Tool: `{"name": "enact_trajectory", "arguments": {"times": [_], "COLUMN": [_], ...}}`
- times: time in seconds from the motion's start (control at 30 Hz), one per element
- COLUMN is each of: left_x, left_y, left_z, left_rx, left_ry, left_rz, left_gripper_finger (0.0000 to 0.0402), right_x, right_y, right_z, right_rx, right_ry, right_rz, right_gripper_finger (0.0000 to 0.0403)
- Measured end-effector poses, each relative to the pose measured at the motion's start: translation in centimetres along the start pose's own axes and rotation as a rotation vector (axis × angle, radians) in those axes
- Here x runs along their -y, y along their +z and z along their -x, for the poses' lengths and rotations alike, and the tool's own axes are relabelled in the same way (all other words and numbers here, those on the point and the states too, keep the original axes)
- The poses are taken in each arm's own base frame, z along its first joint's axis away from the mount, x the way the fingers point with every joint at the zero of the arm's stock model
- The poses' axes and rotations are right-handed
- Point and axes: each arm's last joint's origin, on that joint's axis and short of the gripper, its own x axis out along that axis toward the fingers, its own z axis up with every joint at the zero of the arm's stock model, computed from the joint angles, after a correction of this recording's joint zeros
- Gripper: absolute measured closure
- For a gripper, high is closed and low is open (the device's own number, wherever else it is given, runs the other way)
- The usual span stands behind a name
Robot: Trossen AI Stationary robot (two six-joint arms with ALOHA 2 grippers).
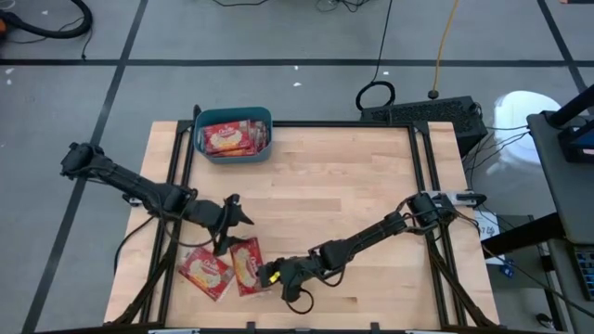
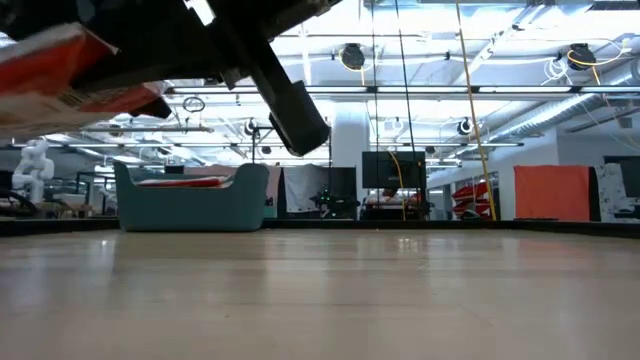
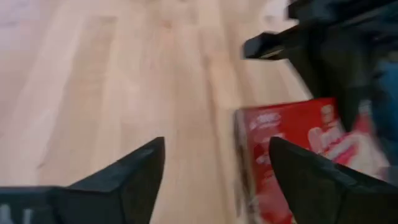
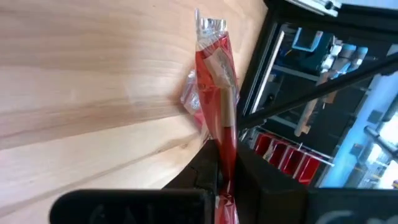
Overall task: Sort popcorn bags into baskets
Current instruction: Put the red popcorn bag into the blue bin
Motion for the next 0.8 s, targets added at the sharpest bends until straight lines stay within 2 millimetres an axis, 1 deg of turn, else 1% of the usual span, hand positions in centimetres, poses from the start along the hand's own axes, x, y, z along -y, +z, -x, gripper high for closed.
{"name": "enact_trajectory", "arguments": {"times": [0.1, 0.17, 0.23, 0.33, 0.47, 0.6, 0.7, 0.8], "left_x": [-0.3, -0.3, -0.3, -0.6, -0.7, -0.7, -0.6, -0.5], "left_y": [0.3, 0.5, 0.5, 0.3, 0.3, 0.3, 0.3, 0.3], "left_z": [0.0, 0.0, 0.0, 0.0, 0.0, 0.0, 0.0, 0.0], "left_rx": [-0.002, -0.001, -0.009, -0.024, -0.034, -0.035, -0.034, -0.034], "left_ry": [-0.099, -0.167, -0.198, -0.182, -0.178, -0.196, -0.219, -0.235], "left_rz": [0.004, -0.005, -0.001, 0.018, 0.024, -0.001, -0.029, -0.053], "left_gripper_finger": [0.0089, 0.0084, 0.0089, 0.0111, 0.0160, 0.0224, 0.0280, 0.0337], "right_x": [0.0, 0.0, 0.0, 0.0, 0.0, 0.0, 0.0, -0.1], "right_y": [0.0, -0.1, -0.3, -0.5, -0.8, -1.0, -1.1, -1.1], "right_z": [0.0, 0.0, 0.0, 0.1, 0.1, 0.1, 0.1, 0.0], "right_rx": [-0.019, -0.061, -0.114, -0.193, -0.263, -0.286, -0.290, -0.293], "right_ry": [0.002, 0.005, 0.009, 0.023, 0.040, 0.048, 0.044, 0.031], "right_rz": [0.035, 0.063, 0.106, 0.187, 0.269, 0.293, 0.261, 0.147], "right_gripper_finger": [0.0388, 0.0388, 0.0387, 0.0387, 0.0387, 0.0384, 0.0371, 0.0346]}}
